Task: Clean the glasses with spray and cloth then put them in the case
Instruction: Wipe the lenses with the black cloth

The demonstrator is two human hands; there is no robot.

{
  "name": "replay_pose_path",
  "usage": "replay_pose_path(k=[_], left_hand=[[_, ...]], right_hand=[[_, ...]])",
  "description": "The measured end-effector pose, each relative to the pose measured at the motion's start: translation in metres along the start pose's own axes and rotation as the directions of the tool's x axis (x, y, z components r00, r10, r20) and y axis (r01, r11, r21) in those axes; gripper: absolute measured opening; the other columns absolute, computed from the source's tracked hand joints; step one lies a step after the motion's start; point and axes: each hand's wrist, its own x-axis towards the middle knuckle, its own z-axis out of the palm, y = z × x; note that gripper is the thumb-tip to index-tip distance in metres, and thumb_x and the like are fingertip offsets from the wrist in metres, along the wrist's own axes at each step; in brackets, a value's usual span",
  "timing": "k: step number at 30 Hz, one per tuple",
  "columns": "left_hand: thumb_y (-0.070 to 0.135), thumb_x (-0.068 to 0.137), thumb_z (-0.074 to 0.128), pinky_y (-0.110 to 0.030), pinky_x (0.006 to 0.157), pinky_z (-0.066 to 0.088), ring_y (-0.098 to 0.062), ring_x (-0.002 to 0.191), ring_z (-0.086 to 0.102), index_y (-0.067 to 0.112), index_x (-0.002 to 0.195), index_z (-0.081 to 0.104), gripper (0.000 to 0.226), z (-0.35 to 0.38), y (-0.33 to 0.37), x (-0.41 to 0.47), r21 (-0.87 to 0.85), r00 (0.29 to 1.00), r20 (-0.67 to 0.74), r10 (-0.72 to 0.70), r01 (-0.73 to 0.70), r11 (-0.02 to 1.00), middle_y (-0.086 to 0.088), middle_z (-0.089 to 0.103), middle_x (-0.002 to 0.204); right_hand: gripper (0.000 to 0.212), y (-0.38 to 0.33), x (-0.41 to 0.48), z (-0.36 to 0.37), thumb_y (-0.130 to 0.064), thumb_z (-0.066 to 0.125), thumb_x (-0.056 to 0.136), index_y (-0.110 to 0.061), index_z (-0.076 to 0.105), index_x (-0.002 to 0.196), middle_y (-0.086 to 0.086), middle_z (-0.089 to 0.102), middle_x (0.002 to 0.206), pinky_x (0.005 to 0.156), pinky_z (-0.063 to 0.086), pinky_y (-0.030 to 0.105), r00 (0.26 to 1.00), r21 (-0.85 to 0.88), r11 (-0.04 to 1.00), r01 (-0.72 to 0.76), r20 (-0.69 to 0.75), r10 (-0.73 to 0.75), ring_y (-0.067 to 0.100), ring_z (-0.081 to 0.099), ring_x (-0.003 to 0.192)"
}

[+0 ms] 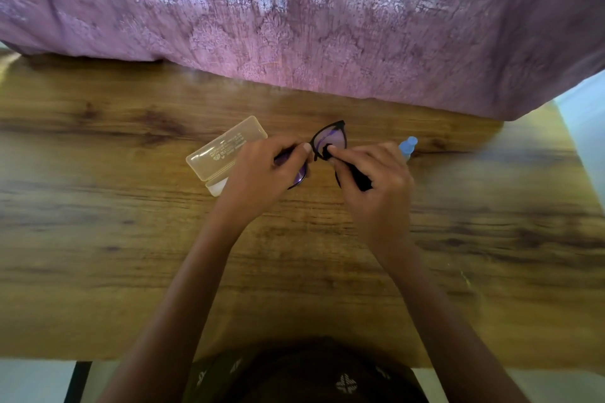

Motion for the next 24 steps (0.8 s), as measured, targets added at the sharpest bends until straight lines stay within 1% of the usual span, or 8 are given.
replay_pose_path(k=[2,5,8,10,13,16,20,24], left_hand=[[0.021,0.097,0.057,-0.018,0.07,0.046,-0.008,0.076,0.065,0.017,0.083,0.072,0.021,0.001,-0.001,0.001,0.002,1.0,-0.008,0.012,-0.012,1.0,0.007,0.072,0.077],[0.02,0.097,0.057,-0.02,0.069,0.046,-0.01,0.076,0.065,0.012,0.09,0.074,0.02,0.001,-0.002,0.001,0.007,1.0,0.0,0.023,-0.023,1.0,0.003,0.073,0.079],[0.021,0.097,0.056,-0.02,0.069,0.045,-0.01,0.074,0.064,0.015,0.086,0.072,0.02,0.002,-0.002,0.0,0.011,0.999,0.023,0.032,-0.032,0.999,0.006,0.072,0.077],[0.021,0.098,0.056,-0.02,0.07,0.046,-0.009,0.074,0.064,0.021,0.083,0.069,0.02,0.002,-0.001,-0.001,0.012,0.999,0.037,0.032,-0.032,0.999,0.008,0.07,0.076],[0.021,0.098,0.055,-0.018,0.068,0.045,-0.009,0.074,0.063,0.023,0.08,0.068,0.022,0.002,0.001,-0.004,0.001,0.999,0.033,0.021,-0.021,1.0,0.009,0.07,0.074],[0.021,0.098,0.055,-0.012,0.066,0.041,-0.004,0.072,0.061,0.022,0.08,0.068,0.022,0.001,0.001,-0.006,-0.006,0.999,0.034,0.007,-0.007,1.0,0.013,0.067,0.072],[0.02,0.098,0.055,-0.013,0.066,0.042,-0.006,0.074,0.062,0.016,0.092,0.073,0.02,0.001,-0.001,-0.004,0.018,0.999,0.017,0.027,-0.028,0.999,0.01,0.07,0.077],[0.019,0.098,0.056,-0.007,0.067,0.039,-0.003,0.076,0.062,0.016,0.095,0.073,0.018,0.0,-0.001,-0.005,0.019,0.999,0.01,0.032,-0.032,0.999,0.013,0.069,0.078]], right_hand=[[0.014,-0.002,0.0,0.003,-0.006,0.079,0.082,-0.005,0.078,0.097,0.002,0.073,0.085,0.082,0.038,0.011,1.0,-0.005,1.0,0.024,0.0,-0.024,0.021,0.06,0.081],[0.016,-0.003,0.001,0.005,-0.003,0.079,0.082,-0.004,0.078,0.098,0.004,0.074,0.09,0.085,0.038,0.011,0.999,0.012,0.999,0.044,-0.005,-0.044,0.022,0.061,0.083],[0.016,-0.001,0.004,0.003,-0.003,0.076,0.085,-0.003,0.077,0.101,0.006,0.071,0.09,0.081,0.042,0.014,1.0,0.015,1.0,0.021,-0.012,-0.021,0.022,0.06,0.083],[0.015,0.002,0.008,0.001,-0.005,0.074,0.087,-0.003,0.077,0.101,0.006,0.069,0.089,0.076,0.047,0.02,0.999,0.019,0.999,-0.027,-0.028,0.027,0.023,0.061,0.082],[0.015,0.008,0.013,-0.001,-0.006,0.074,0.087,-0.004,0.076,0.101,0.005,0.068,0.089,0.075,0.05,0.024,0.996,0.043,0.996,-0.079,-0.04,0.081,0.022,0.064,0.082],[0.016,0.008,0.011,-0.002,-0.005,0.074,0.087,-0.003,0.076,0.102,0.005,0.069,0.09,0.077,0.05,0.023,0.999,0.037,0.998,-0.042,-0.001,0.042,0.021,0.064,0.084],[0.016,-0.002,0.003,0.003,-0.004,0.073,0.087,-0.002,0.076,0.103,0.006,0.071,0.093,0.084,0.043,0.015,0.998,0.053,0.998,0.029,0.05,-0.032,0.019,0.063,0.086],[0.016,-0.004,0.005,0.006,-0.003,0.072,0.088,-0.002,0.076,0.103,0.006,0.07,0.092,0.081,0.046,0.019,0.999,0.064,0.998,0.022,0.039,-0.024,0.02,0.062,0.086]])
